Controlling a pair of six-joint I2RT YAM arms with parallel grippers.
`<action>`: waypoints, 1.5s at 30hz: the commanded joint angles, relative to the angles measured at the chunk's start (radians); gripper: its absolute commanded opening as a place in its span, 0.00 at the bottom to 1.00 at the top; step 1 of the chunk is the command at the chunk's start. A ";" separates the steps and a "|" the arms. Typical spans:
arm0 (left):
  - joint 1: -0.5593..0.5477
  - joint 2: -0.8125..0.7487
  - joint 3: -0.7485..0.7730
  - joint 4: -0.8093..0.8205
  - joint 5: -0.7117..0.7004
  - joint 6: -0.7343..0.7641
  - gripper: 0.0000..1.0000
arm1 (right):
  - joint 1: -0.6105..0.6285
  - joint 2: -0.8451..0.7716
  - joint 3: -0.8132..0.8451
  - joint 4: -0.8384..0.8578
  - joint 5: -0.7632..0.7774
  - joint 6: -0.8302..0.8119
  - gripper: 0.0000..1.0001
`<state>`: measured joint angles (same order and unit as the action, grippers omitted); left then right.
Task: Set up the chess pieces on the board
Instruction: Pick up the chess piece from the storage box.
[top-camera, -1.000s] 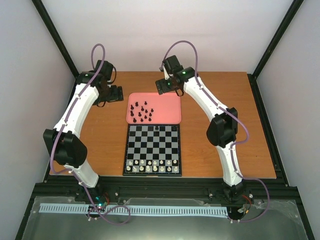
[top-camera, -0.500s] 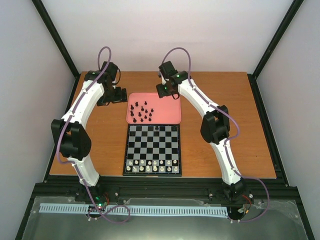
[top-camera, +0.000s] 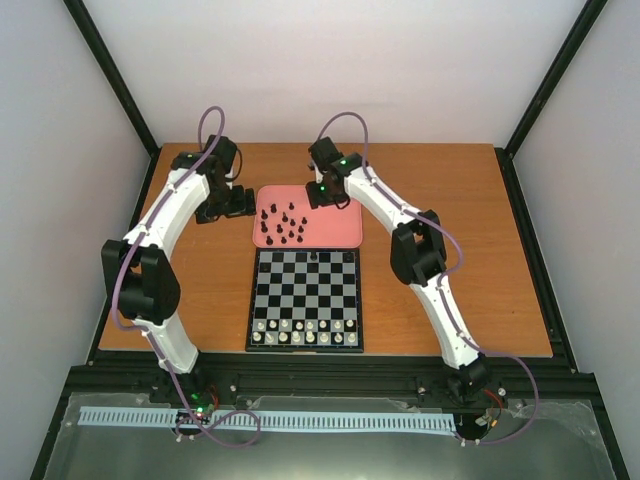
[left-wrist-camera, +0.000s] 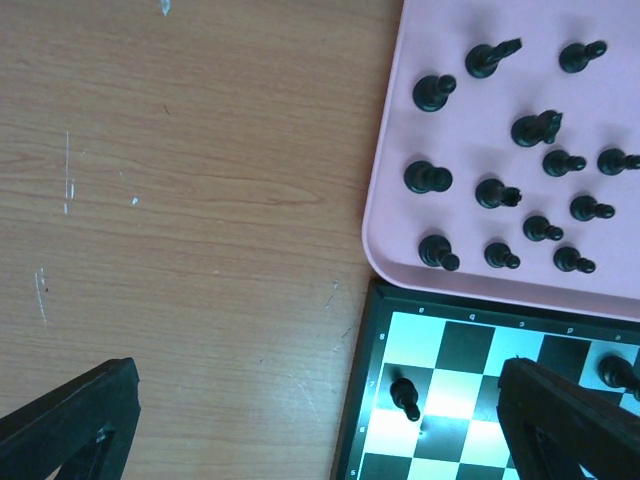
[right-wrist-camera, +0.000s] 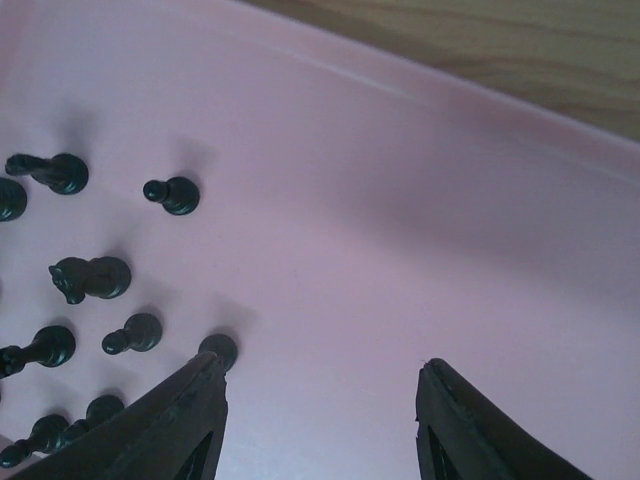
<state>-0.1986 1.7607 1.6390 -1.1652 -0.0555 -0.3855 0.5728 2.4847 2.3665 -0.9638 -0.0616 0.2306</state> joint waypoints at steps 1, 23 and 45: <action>-0.007 -0.044 -0.027 0.024 -0.022 0.002 1.00 | 0.032 0.044 0.039 0.035 -0.030 0.016 0.52; -0.007 -0.043 -0.083 0.062 0.022 0.005 1.00 | 0.084 0.104 0.042 0.028 -0.013 0.031 0.46; -0.007 0.013 -0.054 0.062 0.047 0.001 1.00 | 0.083 0.160 0.096 0.025 -0.010 0.024 0.23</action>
<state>-0.1986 1.7519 1.5490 -1.1172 -0.0174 -0.3851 0.6521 2.6301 2.4287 -0.9424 -0.0864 0.2527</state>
